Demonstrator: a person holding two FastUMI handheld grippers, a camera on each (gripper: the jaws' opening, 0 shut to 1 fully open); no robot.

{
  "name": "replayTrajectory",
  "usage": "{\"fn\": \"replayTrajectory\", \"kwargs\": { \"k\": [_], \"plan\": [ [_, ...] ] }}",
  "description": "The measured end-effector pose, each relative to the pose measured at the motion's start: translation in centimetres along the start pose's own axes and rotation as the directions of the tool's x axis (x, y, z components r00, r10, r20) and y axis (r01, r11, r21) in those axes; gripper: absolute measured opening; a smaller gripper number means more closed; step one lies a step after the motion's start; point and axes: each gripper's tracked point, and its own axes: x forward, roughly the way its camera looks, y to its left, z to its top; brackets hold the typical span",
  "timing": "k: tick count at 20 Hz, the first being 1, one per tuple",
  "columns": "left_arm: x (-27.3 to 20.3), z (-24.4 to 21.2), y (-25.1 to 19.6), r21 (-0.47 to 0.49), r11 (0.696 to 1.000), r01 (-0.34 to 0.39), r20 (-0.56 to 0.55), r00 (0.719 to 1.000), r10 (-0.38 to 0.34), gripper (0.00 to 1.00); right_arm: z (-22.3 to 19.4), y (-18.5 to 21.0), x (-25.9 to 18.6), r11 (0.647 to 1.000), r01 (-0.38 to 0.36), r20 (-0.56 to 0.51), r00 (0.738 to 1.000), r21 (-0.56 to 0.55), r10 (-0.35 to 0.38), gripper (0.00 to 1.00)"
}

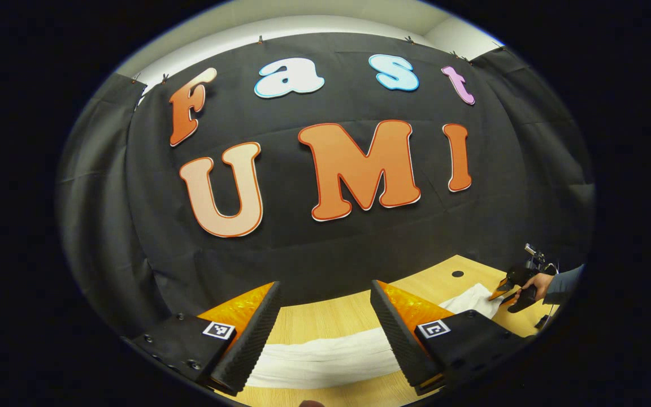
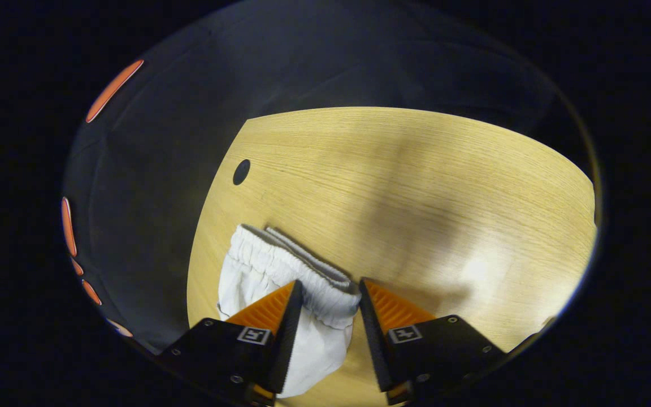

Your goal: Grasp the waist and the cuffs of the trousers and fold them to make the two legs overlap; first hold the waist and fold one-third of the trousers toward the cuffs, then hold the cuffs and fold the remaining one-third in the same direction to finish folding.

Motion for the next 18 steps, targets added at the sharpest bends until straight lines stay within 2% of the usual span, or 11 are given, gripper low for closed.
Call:
{"fn": "replayTrajectory", "kwargs": {
  "k": [1, 3, 5, 11, 18],
  "plan": [
    [0.1, -0.4, -0.1, -0.005, 1.000, 0.004, -0.006, 1.000, -0.004, 1.00, 0.2, 0.2, 0.0, 1.000, -0.007, -0.002, 1.000, 0.006, 0.007, 0.40],
    [0.3, -1.1, -0.1, -0.018, 1.000, 0.008, -0.025, 1.000, -0.009, 1.00, 0.2, 0.3, -0.1, 0.999, -0.032, 0.016, 0.999, 0.016, 0.032, 0.19],
    [0.4, -2.0, 0.0, -0.035, 0.999, 0.014, -0.045, 0.999, -0.015, 1.00, 0.3, 0.6, -1.1, 0.998, -0.063, 0.039, 0.997, 0.011, 0.062, 0.12],
    [1.5, -3.7, 0.9, -0.084, 0.995, 0.059, -0.072, 0.995, -0.065, 1.00, 0.4, 5.0, -5.6, 0.970, -0.242, 0.134, 0.962, 0.005, 0.239, 0.10],
    [2.2, -6.4, 4.0, -0.137, 0.982, 0.131, -0.092, 0.985, -0.144, 1.00, -0.2, 7.8, -7.8, 0.936, -0.351, 0.200, 0.916, -0.017, 0.347, 0.10]
  ]
}}
